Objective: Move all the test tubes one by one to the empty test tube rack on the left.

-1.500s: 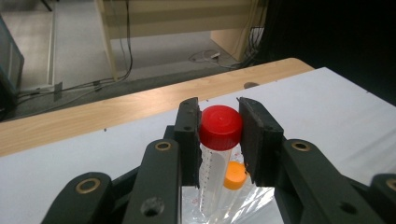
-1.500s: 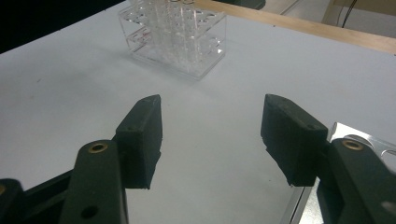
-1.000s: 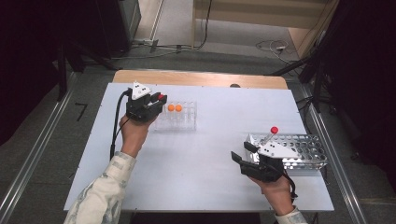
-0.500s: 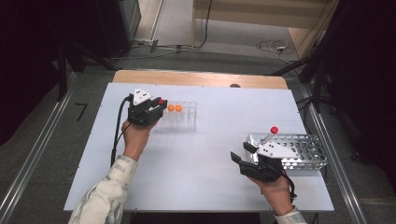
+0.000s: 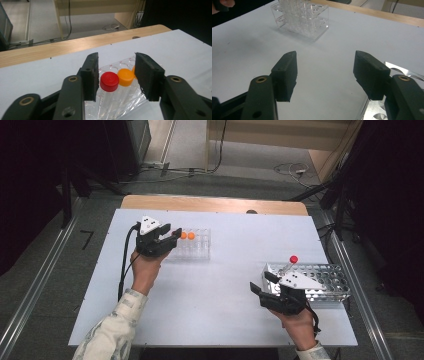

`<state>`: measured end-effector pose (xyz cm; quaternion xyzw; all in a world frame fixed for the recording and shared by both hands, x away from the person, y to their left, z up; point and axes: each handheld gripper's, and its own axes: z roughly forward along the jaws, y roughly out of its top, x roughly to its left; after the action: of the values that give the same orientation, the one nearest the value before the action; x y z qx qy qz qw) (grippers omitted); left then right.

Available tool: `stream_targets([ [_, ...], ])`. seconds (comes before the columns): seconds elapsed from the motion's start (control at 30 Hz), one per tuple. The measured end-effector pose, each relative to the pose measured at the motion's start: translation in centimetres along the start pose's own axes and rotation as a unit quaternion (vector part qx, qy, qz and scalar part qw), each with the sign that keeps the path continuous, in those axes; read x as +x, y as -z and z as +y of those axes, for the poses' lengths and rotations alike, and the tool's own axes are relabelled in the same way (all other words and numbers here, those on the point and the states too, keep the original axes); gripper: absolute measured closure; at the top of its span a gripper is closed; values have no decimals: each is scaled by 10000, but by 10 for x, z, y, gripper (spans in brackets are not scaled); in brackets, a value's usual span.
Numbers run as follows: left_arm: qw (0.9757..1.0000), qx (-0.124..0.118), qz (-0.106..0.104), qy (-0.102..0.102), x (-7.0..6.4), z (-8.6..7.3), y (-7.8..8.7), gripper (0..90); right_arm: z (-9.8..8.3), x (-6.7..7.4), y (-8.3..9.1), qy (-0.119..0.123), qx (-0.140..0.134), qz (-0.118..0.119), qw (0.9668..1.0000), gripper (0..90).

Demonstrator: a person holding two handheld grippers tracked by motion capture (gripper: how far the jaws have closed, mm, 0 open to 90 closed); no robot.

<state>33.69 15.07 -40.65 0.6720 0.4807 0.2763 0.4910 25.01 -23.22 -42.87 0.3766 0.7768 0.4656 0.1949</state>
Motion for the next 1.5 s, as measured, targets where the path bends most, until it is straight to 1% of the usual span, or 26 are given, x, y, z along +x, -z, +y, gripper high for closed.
stream_targets([
  [0.1,10000,29,9,26,-3,0,3,408,-2,-4,5,-48,-8,-64,10000,294],
  [0.17,10000,46,23,78,-5,-1,6,352,-3,-7,9,-45,-24,-99,9999,273],
  [0.23,9999,53,69,78,-7,-3,9,309,-6,-9,15,-68,-40,-166,9998,260],
  [0.33,9999,-6,8,129,-10,-6,13,291,-10,-14,26,-91,-86,-277,9995,246],
  [0.43,9999,7,-43,115,-13,-8,14,283,-16,-20,34,-136,-120,-444,9988,242],
  [0.6,9999,17,-151,62,-19,-10,15,282,-21,-37,39,-324,-169,-759,9964,247],
  [0.67,9998,-3,-193,61,-22,-11,16,282,-21,-42,37,-360,-169,-861,9955,261],
  [0.77,9996,-12,-266,23,-27,-13,16,281,-20,-51,29,-362,-144,-1047,9937,283],
  [0.87,9993,34,-361,26,-31,-16,16,265,-20,-61,20,-464,-90,-1203,9916,303],
  [0.9,9992,54,-389,8,-32,-17,17,260,-20,-64,18,-470,-95,-1241,9911,324],
  [0.97,9989,91,-454,48,-33,-18,17,255,-20,-68,13,-491,-108,-1348,9896,369],
  [1.07,9985,107,-535,68,-35,-19,18,248,-18,-73,7,-492,-49,-1500,9874,426],
  [1.13,9981,117,-596,92,-37,-20,19,243,-18,-75,3,-473,-24,-1560,9866,480],
  [1.23,9978,88,-655,47,-42,-22,22,242,-17,-77,-1,-456,10,-1649,9853,532],
  [1.33,9975,102,-694,-46,-46,-22,26,240,-16,-80,-4,-480,19,-1664,9849,557],
  [1.43,9976,98,-687,-62,-48,-23,28,236,-16,-81,-5,-502,38,-1695,9842,595],
  [1.5,9975,116,-689,-51,-47,-24,29,234,-16,-81,-6,-449,29,-1731,9839,611],
])
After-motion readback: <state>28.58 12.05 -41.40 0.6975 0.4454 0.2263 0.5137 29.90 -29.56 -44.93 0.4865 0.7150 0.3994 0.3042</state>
